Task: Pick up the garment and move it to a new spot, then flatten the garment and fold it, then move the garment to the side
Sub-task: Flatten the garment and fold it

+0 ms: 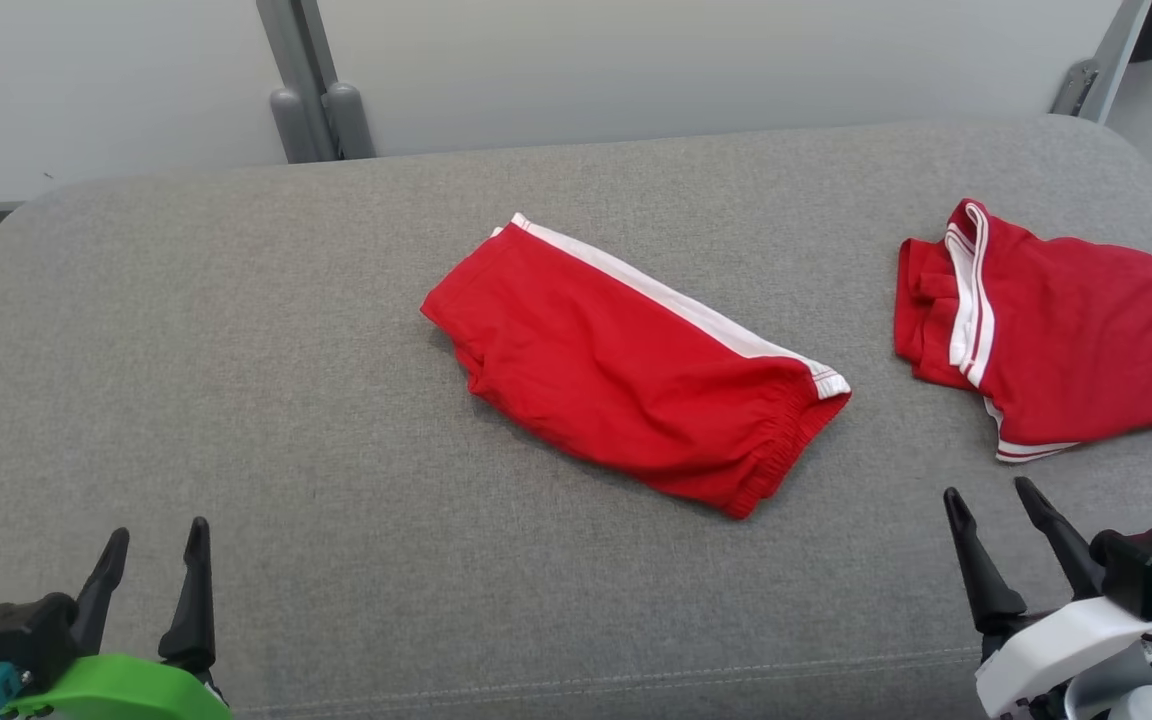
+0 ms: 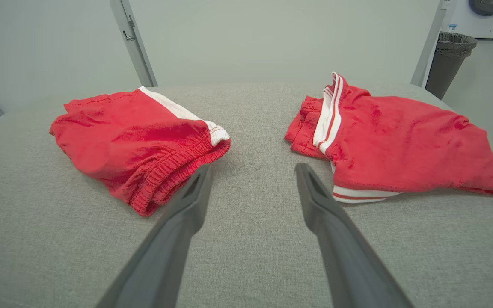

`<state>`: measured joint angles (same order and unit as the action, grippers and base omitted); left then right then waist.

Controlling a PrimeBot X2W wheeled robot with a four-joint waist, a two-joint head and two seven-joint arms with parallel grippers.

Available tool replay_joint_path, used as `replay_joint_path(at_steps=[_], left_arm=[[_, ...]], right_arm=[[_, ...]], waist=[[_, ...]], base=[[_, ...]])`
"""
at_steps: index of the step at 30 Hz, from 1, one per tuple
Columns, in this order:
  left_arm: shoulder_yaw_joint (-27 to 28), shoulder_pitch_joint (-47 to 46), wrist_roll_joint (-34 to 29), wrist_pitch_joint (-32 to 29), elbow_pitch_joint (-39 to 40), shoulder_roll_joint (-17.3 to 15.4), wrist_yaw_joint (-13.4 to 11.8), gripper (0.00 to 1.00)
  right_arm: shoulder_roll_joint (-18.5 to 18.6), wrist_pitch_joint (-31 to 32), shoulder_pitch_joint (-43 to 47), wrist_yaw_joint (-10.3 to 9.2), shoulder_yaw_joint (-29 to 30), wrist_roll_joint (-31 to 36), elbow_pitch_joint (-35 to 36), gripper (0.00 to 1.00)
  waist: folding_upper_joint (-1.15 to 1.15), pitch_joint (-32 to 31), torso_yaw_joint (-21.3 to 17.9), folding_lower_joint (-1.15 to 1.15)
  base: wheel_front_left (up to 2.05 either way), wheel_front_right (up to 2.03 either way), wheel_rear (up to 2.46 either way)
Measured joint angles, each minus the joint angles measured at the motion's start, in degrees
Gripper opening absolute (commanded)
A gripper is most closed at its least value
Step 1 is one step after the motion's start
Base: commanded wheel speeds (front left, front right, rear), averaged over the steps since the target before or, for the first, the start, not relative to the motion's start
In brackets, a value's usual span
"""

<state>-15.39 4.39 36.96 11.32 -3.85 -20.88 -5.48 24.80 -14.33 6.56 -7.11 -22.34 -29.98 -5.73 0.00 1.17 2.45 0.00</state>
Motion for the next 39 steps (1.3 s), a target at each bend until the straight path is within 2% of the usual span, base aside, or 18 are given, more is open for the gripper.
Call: replay_joint_path(at_steps=[18, 22, 28, 31, 39], left_arm=[[2.56, 4.05, 0.09, 0.91, 5.02, 0.03, -0.19, 1.00], [2.27, 4.05, 0.07, 0.89, 6.53, 0.13, -0.60, 1.00], [1.16, 3.92, -0.13, 0.23, 8.79, 0.23, -0.60, 1.00], [0.29, 3.39, -0.79, -0.19, 9.73, 0.44, -0.60, 1.00], [-0.41, 0.90, -1.44, -0.67, 10.51, 1.32, -0.60, 1.00]], right_arm=[[-5.93, 0.00, 1.42, -0.05, 1.22, 1.82, 1.78, 1.00], [-9.32, -0.01, 1.37, 0.09, 0.97, -2.29, 2.04, 1.00], [-14.81, 4.52, -1.38, 2.92, -1.01, -10.15, 0.71, 1.00], [-15.66, 6.90, -4.29, 3.56, -1.09, -12.16, -0.91, 1.00], [-16.31, 12.72, -11.40, 3.66, -0.60, -14.80, -5.19, 1.00]], waist=[[0.00, 1.87, -5.62, 0.00], [0.00, 3.16, -5.77, 0.00], [0.00, 5.71, -5.34, 0.00], [0.00, 7.13, -4.80, 0.00], [0.00, 10.47, -2.44, 0.00]], base=[[0.00, 0.00, 0.00], [0.00, 0.00, 0.00], [0.00, 0.00, 0.00], [0.00, 0.00, 0.00], [0.00, 0.00, 0.00]])
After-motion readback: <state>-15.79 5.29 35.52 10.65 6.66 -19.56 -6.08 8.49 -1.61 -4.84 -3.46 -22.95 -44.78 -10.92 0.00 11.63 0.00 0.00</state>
